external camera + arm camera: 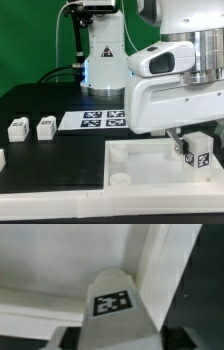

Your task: Assemble one leg

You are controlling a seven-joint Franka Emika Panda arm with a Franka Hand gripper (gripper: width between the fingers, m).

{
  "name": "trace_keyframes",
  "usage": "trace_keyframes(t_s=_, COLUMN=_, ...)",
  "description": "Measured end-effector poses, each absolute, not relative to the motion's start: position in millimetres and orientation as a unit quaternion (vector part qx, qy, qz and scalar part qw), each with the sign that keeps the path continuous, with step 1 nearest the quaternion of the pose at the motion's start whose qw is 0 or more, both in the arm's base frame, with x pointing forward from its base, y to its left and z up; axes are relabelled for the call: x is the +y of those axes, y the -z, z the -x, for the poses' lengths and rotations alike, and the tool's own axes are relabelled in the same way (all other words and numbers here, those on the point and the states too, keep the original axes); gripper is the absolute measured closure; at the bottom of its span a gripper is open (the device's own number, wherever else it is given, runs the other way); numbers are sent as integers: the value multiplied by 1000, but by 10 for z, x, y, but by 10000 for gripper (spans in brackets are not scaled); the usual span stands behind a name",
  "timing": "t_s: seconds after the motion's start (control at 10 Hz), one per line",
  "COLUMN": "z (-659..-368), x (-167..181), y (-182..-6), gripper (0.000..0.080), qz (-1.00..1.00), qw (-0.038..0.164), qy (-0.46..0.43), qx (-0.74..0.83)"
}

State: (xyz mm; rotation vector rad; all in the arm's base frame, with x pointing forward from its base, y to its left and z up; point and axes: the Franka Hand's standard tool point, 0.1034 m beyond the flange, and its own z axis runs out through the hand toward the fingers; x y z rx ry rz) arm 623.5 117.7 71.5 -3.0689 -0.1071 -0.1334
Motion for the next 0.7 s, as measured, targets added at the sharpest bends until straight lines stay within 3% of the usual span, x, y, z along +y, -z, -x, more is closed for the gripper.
trace_keyframes(t_s=0.1, z=-6236, x=1162, y=-713, gripper=508, qz=998, qw=35, qy=42, qx=12)
trace_keyframes(t_s=0.4, z=-6246, x=1138, y=-711, gripper=508, qz=979, qw=40, qy=37, qx=195)
trace_keyframes(t_s=0.7, z=-6227, x=950, y=-716, gripper=499, qz=929, qw=3, qy=31, qx=368)
